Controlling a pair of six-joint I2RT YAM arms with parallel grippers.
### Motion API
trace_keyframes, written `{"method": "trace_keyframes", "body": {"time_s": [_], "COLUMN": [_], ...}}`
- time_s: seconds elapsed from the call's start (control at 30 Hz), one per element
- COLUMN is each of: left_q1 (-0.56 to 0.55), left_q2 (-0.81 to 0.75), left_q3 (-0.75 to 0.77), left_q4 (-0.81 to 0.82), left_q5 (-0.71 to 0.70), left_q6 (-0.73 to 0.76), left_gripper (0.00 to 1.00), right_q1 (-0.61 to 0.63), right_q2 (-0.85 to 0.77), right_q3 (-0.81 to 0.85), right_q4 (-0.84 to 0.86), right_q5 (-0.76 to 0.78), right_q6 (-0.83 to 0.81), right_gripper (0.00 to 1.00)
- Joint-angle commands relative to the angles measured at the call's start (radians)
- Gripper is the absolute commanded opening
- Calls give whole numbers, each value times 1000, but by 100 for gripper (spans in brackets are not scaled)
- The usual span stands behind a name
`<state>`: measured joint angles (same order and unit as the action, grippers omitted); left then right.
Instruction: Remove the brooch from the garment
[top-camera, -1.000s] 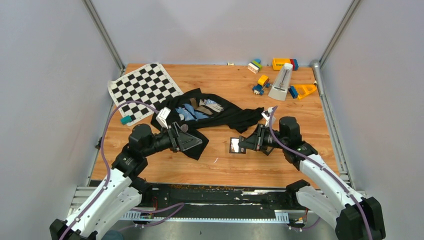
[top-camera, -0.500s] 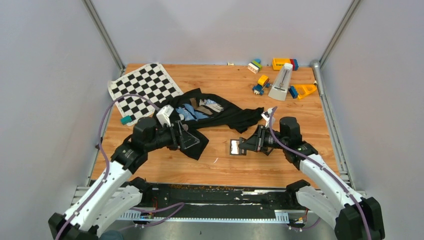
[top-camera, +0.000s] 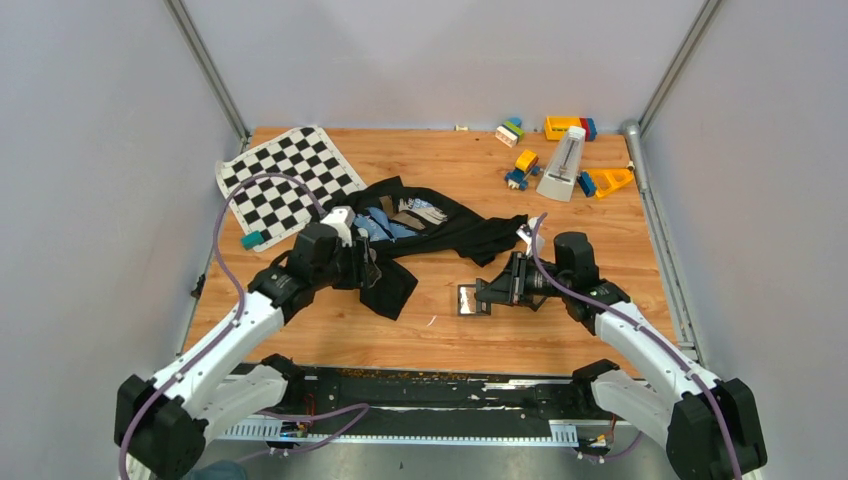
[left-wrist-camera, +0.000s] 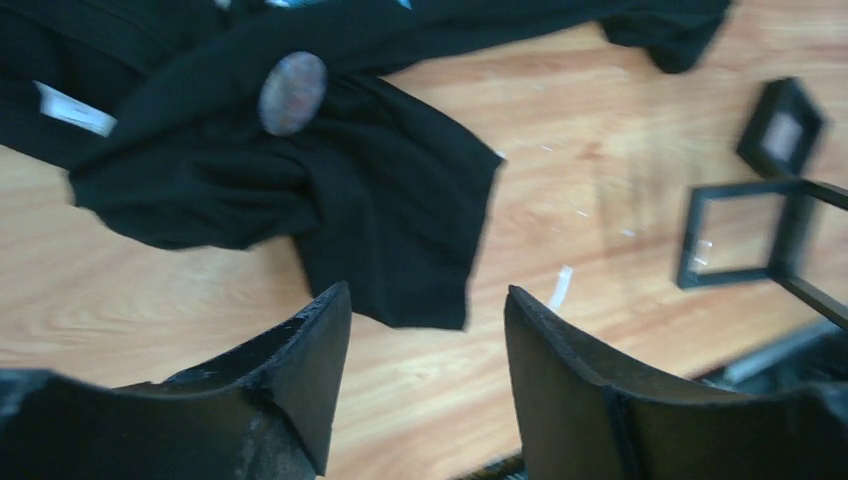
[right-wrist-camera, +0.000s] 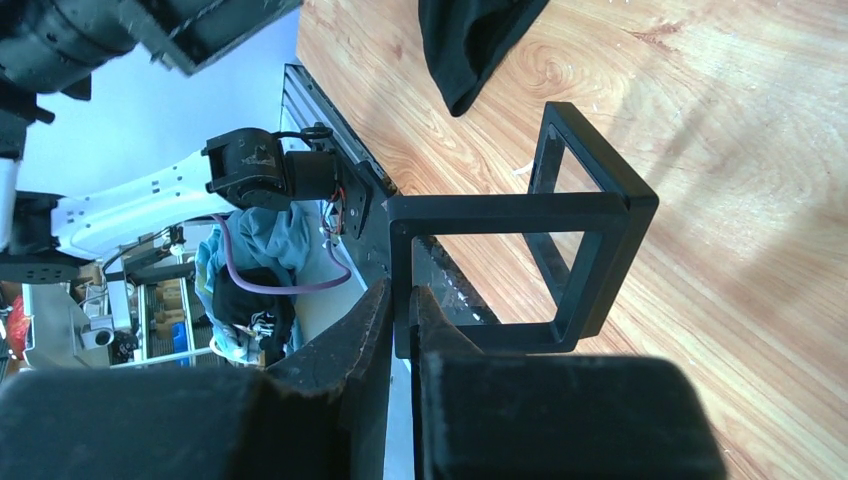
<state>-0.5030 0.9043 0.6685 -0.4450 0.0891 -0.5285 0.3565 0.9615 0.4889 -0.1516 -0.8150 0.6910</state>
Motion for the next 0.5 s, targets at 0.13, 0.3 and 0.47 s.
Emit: {"method": "trace_keyframes", "body": {"time_s": [0.13, 0.3, 0.47], "left_q1": [-59, -62, -8], "left_q2": [292, 458, 571], "left_q3": [198, 294, 356], "left_q4": [28, 9, 37], "left_q5": [-398, -488, -380], "left_q6": [195, 247, 280], "left_gripper": [45, 40, 43], "right_q1": [-4, -3, -4], "right_q2": [33, 70, 103], "right_q3": [27, 34, 39], "right_q4": [66, 107, 132], "right_q5": [-35, -60, -77], "right_q6": [-42, -36, -35], "right_gripper": [0, 0, 0]}}
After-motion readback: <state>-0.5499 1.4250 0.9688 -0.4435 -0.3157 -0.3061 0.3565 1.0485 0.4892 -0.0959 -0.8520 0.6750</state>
